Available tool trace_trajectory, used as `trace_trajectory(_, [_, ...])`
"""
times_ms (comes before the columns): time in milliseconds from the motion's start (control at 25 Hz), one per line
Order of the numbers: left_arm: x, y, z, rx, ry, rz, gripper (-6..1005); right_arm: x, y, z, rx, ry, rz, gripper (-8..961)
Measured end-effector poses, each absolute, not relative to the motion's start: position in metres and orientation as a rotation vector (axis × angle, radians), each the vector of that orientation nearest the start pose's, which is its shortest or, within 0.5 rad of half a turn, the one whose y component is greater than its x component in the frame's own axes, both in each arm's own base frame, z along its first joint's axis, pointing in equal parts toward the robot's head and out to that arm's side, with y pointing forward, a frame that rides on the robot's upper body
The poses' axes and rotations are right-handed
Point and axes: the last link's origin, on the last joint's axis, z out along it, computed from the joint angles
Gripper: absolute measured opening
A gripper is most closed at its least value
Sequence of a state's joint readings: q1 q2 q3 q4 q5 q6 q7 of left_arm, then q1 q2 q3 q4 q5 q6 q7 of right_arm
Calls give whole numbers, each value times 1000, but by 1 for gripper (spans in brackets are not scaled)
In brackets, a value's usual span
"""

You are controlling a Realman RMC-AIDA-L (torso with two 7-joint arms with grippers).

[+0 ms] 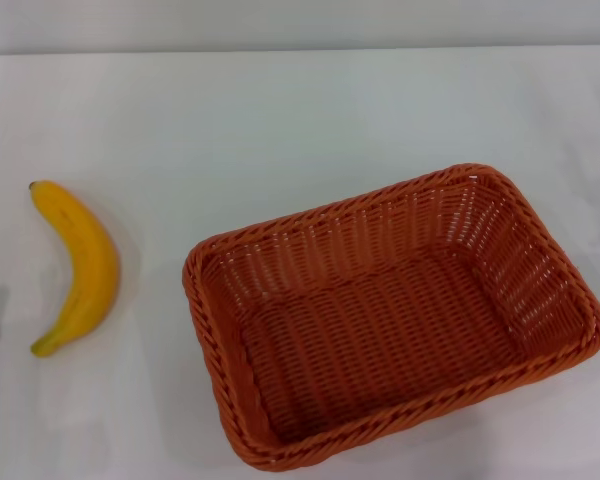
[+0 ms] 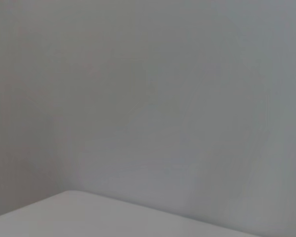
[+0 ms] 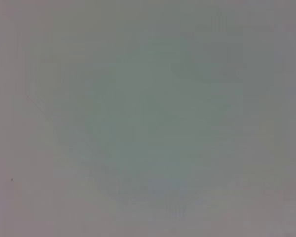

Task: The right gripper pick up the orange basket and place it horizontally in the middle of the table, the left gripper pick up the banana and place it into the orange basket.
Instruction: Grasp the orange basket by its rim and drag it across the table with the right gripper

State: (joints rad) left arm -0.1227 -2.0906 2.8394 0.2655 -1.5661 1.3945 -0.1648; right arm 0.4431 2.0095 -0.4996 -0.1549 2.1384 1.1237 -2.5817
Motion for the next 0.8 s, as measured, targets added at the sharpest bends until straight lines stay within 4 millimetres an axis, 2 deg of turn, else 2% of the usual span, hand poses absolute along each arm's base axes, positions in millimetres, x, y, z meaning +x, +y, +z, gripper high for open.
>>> trace_trajectory(480, [-389,201,-15,-1231,-811,-691,880,369,350,68,-1524,645,742,828])
trace_trajectory(680, [-387,204,-16,-1224,-816,-707,880,359,364,85,-1598,632,759,827])
trace_trajectory(800, [-386,205,-16,-1222,-818,-713,880,345,374,104,-1698,641,775,827])
